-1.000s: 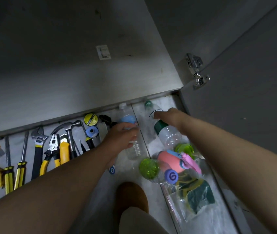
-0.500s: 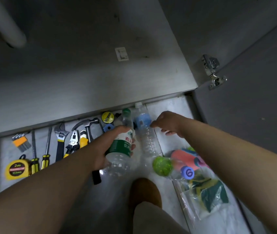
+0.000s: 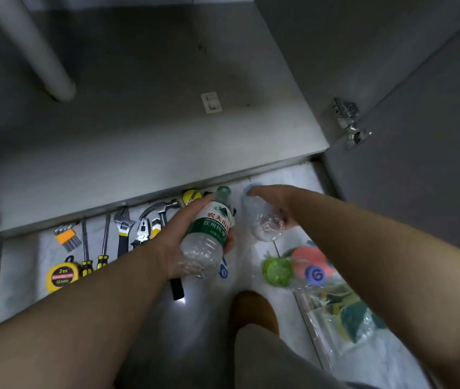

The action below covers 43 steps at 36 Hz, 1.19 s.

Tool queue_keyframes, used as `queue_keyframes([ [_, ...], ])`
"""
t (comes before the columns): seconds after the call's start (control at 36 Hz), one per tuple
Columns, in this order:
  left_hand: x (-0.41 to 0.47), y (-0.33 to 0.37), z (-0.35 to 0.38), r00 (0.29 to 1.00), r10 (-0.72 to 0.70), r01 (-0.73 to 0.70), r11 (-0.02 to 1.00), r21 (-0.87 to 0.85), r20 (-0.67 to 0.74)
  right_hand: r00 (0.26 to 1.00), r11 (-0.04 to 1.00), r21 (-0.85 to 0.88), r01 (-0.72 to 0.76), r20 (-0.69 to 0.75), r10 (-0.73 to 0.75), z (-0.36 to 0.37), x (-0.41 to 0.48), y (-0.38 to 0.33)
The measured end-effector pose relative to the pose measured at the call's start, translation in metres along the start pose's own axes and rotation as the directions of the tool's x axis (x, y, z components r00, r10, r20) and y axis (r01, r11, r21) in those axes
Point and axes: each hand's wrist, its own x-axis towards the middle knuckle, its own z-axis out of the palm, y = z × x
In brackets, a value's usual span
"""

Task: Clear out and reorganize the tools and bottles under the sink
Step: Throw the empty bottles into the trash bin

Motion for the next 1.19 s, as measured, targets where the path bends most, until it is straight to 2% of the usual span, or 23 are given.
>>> queue_keyframes([
  [0.08,-0.017,-0.002,0.027,0.995,0.099,-0.100,0.992,0.072,0.012,0.998,0.993,0.097,0.063,-0.001,-0.063,-0.018,-0.038,0.000],
  [0.17,-0.042,-0.007,0.064,0.968,0.231,-0.251,0.929,0.271,0.101,0.980,0.969,0.150,0.194,-0.065,-0.186,-0.035,-0.086,0.003],
  [0.25,-0.073,-0.012,0.104,0.901,0.390,-0.434,0.808,0.398,0.190,0.919,0.905,0.172,0.389,-0.140,-0.368,-0.053,-0.140,0.014],
  [0.31,-0.094,-0.018,0.134,0.841,0.507,-0.528,0.697,0.486,0.187,0.866,0.849,0.187,0.495,-0.191,-0.463,-0.063,-0.177,0.027],
  [0.42,-0.133,-0.044,0.194,0.773,0.582,-0.597,0.535,0.597,0.251,0.774,0.756,0.201,0.623,-0.303,-0.556,-0.082,-0.247,0.062],
  [0.56,-0.177,-0.114,0.264,0.737,0.538,-0.655,0.416,0.631,0.409,0.639,0.685,0.126,0.718,-0.510,-0.576,-0.101,-0.318,0.127],
  [0.64,-0.194,-0.174,0.286,0.724,0.507,-0.676,0.384,0.629,0.468,0.604,0.651,0.155,0.743,-0.574,-0.553,-0.106,-0.350,0.181],
  [0.75,-0.193,-0.256,0.282,0.746,0.433,-0.662,0.406,0.630,0.505,0.631,0.649,0.232,0.725,-0.601,-0.491,-0.103,-0.381,0.264],
  [0.92,-0.171,-0.338,0.249,0.856,0.174,-0.513,0.414,0.752,0.487,0.699,0.700,0.329,0.633,-0.631,-0.336,-0.085,-0.393,0.387],
  [0.97,-0.170,-0.352,0.246,0.851,0.145,-0.520,0.369,0.770,0.505,0.706,0.725,0.344,0.597,-0.655,-0.270,-0.078,-0.392,0.422],
  [1.06,-0.171,-0.366,0.245,0.815,0.107,-0.577,0.232,0.783,0.569,0.708,0.767,0.344,0.542,-0.679,-0.195,-0.066,-0.389,0.465],
  [1.19,-0.171,-0.368,0.236,0.819,0.065,-0.572,0.181,0.800,0.571,0.729,0.887,0.262,0.381,-0.675,-0.114,-0.046,-0.383,0.507],
])
